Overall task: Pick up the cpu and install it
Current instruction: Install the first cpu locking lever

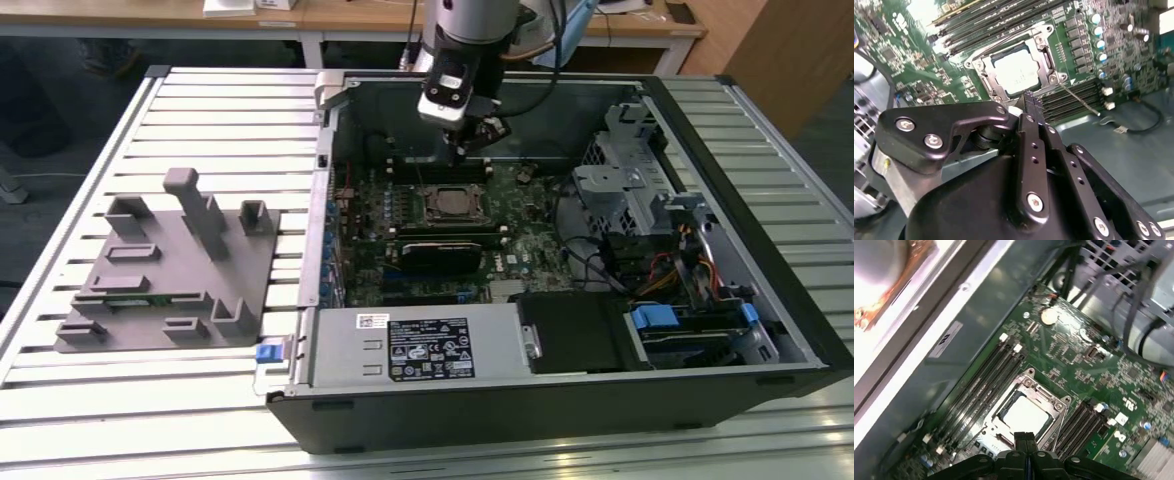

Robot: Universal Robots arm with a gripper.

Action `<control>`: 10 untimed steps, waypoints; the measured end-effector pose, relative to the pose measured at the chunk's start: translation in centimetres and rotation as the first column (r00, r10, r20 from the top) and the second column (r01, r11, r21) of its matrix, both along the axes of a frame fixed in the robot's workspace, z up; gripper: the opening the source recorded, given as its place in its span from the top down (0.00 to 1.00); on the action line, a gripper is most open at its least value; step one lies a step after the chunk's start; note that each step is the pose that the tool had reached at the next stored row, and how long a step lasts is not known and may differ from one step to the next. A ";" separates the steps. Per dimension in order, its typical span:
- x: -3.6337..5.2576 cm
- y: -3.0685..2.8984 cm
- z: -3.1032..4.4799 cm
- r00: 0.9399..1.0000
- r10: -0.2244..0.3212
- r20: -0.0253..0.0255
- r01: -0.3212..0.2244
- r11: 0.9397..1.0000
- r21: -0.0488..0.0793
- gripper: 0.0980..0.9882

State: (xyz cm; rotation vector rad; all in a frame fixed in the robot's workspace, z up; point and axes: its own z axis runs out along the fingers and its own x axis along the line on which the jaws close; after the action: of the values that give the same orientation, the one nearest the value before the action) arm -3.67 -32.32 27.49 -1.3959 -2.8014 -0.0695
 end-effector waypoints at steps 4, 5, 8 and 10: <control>0.00 0.00 -0.03 0.997 0.073 0.000 -0.073 0.997 0.000 0.99; 0.00 0.00 -0.03 0.996 0.091 0.000 -0.091 0.996 0.000 0.99; 0.00 0.00 -0.05 0.989 0.145 0.000 -0.145 0.989 0.000 0.99; 0.00 0.00 -0.06 0.984 0.180 0.000 -0.180 0.984 0.000 0.99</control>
State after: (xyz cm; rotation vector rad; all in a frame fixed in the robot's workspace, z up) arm -3.67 -32.32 27.43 -1.1355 -2.9125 -0.0675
